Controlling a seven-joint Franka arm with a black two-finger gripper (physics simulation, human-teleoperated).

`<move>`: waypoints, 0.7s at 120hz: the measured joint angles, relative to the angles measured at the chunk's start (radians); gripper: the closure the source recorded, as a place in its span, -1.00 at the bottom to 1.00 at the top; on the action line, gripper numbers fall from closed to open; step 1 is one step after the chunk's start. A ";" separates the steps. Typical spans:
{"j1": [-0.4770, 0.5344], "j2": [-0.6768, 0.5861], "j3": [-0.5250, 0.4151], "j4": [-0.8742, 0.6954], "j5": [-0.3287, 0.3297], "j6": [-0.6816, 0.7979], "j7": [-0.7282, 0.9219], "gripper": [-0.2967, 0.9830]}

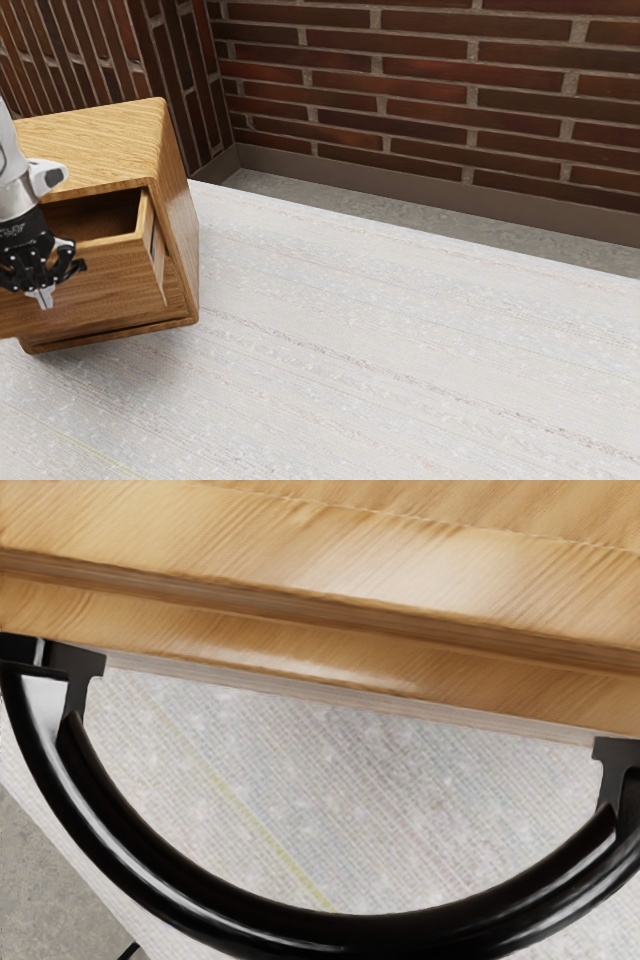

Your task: Push the drawer handle with one arm to close the drawer

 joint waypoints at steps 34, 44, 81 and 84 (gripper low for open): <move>0.031 0.079 0.001 0.050 0.013 0.015 0.021 0.69; 0.042 0.096 0.001 0.067 0.015 0.018 0.028 0.69; 0.056 0.181 -0.001 0.137 0.038 0.023 0.050 0.69; 0.056 0.188 -0.001 0.144 0.040 0.023 0.051 0.69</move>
